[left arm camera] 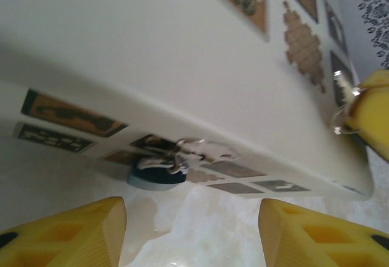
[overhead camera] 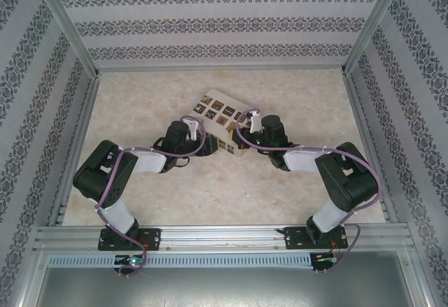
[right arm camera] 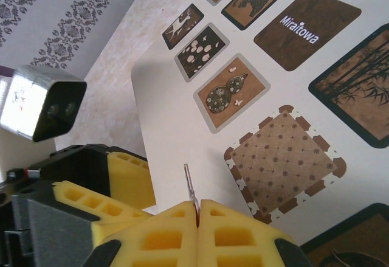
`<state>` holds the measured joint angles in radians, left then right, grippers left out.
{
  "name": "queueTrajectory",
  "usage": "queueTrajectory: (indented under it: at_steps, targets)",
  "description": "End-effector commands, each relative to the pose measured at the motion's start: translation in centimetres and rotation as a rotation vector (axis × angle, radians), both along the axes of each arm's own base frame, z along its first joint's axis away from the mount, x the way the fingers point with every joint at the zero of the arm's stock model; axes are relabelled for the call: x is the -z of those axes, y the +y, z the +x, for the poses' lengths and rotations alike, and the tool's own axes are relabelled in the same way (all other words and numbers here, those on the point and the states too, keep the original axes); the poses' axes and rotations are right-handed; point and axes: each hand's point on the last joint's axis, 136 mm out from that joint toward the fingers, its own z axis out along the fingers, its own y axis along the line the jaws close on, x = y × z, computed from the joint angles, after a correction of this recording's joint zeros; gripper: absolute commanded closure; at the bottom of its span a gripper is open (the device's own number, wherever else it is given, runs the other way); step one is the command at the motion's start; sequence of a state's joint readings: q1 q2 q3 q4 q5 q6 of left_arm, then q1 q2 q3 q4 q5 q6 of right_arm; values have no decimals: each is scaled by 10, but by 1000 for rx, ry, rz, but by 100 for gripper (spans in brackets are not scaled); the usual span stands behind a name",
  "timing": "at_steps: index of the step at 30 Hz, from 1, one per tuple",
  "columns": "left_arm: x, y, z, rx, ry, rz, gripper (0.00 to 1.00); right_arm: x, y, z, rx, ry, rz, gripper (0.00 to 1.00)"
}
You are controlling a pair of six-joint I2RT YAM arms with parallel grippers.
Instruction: Unlock a padlock with a key
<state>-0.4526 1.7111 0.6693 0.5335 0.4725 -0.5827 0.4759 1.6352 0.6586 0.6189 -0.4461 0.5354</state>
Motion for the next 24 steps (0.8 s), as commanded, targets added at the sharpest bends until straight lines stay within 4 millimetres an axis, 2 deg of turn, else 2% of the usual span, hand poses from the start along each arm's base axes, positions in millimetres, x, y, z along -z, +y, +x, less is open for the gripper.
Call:
queueTrajectory:
  at_steps: [1,7,14,19,24]
  targets:
    - [-3,1,6,19,-53,-12,42,42,-9,-25,-11,183,-96,100]
    - [0,2,10,38,-86,11,42,4,1,-12,-41,99,-80,100]
    - [4,1,17,53,-113,6,42,-18,12,3,-64,59,-62,100]
    - [7,-2,21,67,-113,2,43,-16,17,10,-65,64,-69,100]
    - [9,-2,22,80,-123,18,43,4,14,10,-58,101,-112,100]
